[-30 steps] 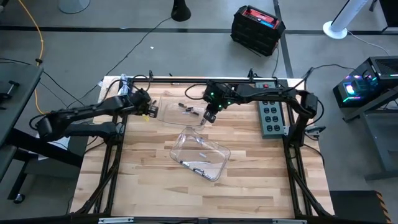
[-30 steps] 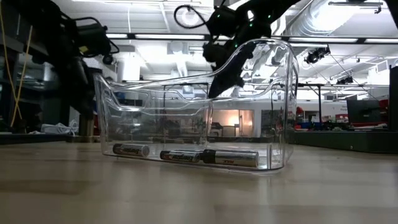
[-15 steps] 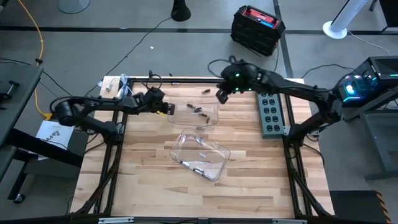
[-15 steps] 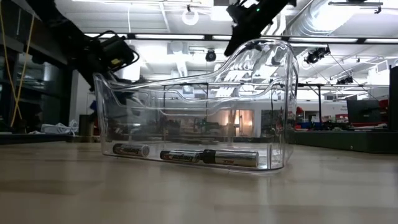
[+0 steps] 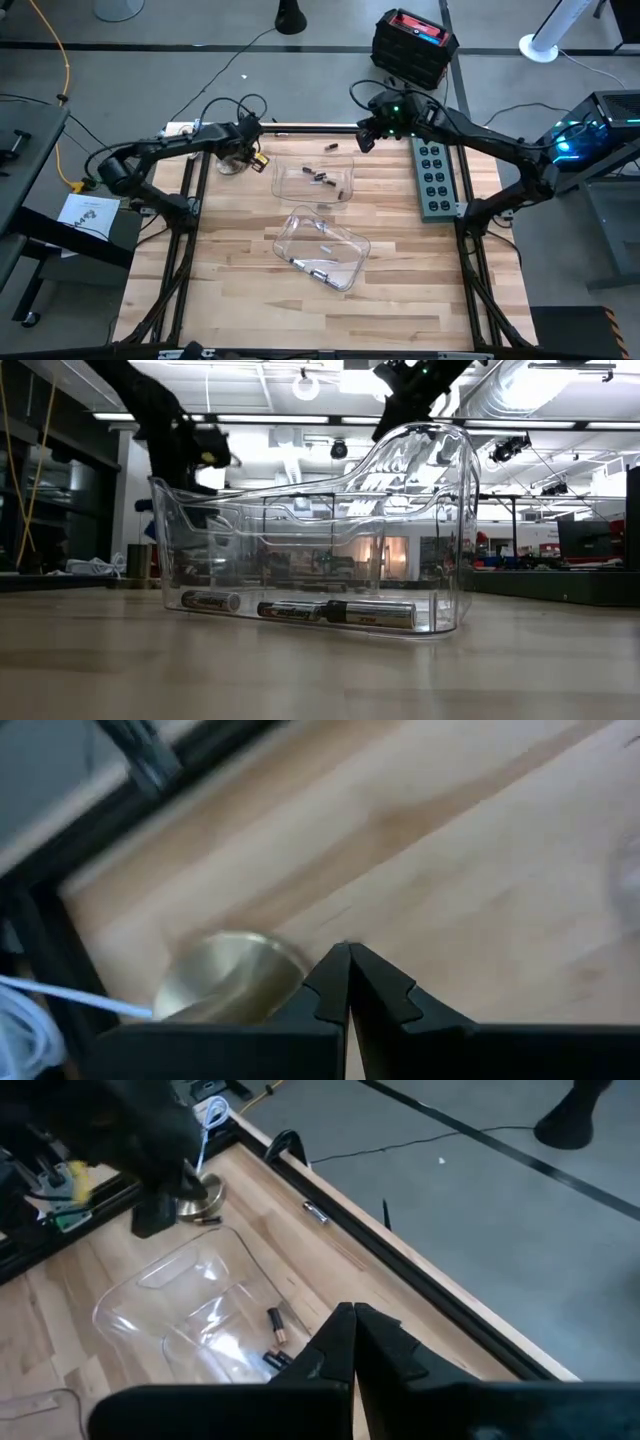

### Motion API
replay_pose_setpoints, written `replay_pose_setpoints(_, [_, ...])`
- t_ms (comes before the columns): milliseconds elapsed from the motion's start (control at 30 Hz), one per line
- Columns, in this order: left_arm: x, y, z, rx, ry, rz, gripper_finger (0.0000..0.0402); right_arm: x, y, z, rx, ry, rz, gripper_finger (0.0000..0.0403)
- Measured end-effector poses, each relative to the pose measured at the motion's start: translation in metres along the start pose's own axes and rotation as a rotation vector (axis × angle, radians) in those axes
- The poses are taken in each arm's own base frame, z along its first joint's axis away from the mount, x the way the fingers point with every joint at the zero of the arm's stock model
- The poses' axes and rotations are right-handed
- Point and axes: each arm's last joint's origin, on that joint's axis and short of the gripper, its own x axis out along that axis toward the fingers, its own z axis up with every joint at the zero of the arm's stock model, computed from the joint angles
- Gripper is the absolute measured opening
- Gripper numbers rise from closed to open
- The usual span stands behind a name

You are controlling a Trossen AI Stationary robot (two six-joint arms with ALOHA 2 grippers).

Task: Sort batteries
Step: Put the black battery into the top transparent bin

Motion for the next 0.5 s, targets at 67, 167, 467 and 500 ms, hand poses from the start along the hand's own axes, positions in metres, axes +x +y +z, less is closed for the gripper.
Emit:
replay_pose_setpoints(67, [0.013, 0.006, -0.003, -0.001, 0.090, -0.017, 0.0000, 0.000, 0.000, 0.000, -0.002, 0.001, 0.002, 0.0000])
replay_pose_setpoints(167, [0.030, 0.012, -0.005, -0.013, 0.176, -0.048, 0.0000, 0.000, 0.000, 0.000, -0.003, 0.000, 0.003, 0.0000])
replay_pose_setpoints(467, [0.053, 0.010, -0.004, 0.018, 0.235, -0.081, 0.0030, 0.000, 0.001, 0.000, -0.001, 0.004, 0.018, 0.0000])
replay_pose_setpoints(500, [0.054, 0.010, -0.004, 0.018, 0.237, -0.092, 0.0037, 0.000, 0.001, 0.000, -0.003, 0.004, 0.018, 0.0000])
